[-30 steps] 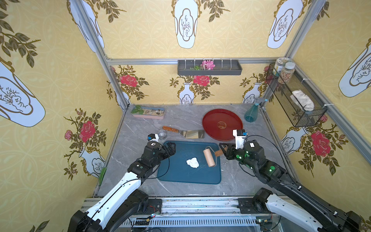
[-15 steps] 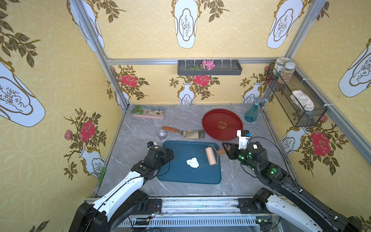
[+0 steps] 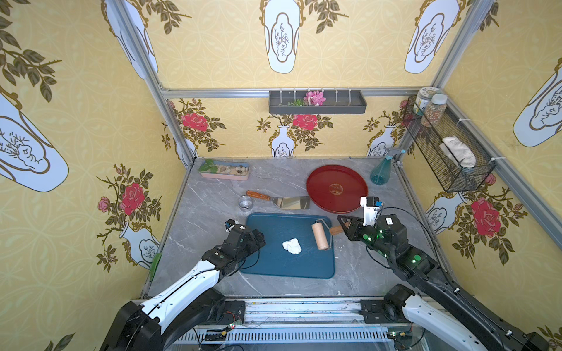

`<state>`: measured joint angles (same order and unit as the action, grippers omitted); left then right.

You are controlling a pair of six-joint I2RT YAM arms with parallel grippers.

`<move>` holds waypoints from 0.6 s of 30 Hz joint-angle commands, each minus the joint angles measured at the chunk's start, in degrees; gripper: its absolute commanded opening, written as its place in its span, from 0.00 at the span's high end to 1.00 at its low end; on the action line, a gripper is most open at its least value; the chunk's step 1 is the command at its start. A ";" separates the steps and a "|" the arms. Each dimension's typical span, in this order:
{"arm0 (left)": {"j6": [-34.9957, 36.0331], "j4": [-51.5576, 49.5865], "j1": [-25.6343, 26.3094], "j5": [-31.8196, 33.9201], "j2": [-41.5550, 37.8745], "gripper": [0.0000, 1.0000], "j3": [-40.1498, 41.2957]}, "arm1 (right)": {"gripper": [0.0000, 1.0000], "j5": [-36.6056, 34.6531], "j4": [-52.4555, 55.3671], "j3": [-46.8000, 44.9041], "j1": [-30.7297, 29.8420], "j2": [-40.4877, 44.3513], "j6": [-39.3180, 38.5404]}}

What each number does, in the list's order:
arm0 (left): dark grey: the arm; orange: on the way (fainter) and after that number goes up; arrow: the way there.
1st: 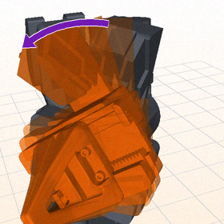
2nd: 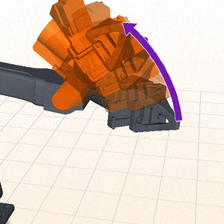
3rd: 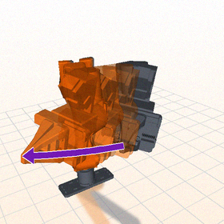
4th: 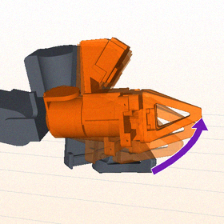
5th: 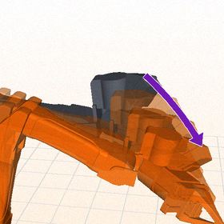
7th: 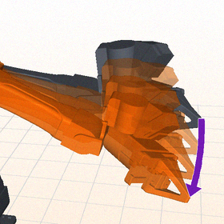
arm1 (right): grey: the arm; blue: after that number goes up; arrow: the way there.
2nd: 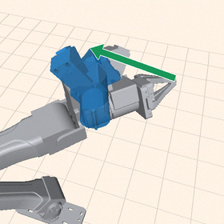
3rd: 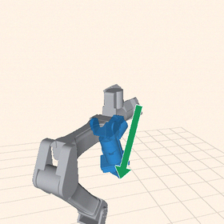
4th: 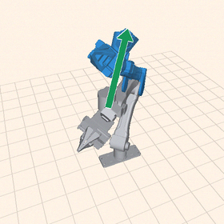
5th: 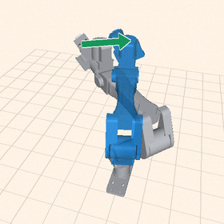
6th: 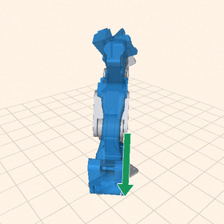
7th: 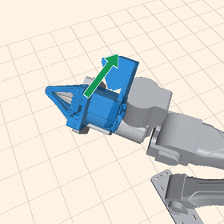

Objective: Roll out the dumpling wrappers from the dough
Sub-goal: Move the work surface to the center of the board.

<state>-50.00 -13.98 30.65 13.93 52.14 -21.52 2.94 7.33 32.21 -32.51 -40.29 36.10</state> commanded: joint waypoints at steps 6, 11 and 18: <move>-1.72 -3.08 0.02 7.65 -2.72 0.00 0.91 | 1.00 1.16 -3.04 0.03 0.70 0.35 0.01; -2.37 -1.96 0.02 7.22 -0.19 0.00 1.70 | 1.00 -0.54 -2.01 -0.19 0.72 1.26 0.14; -2.22 0.49 0.05 5.52 2.82 0.00 2.31 | 1.00 -2.40 -1.62 -0.91 0.78 2.93 0.38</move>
<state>-52.34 -15.38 30.72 20.58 54.19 -19.49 2.24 7.79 31.55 -31.77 -38.04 35.99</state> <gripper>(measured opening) 0.999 0.300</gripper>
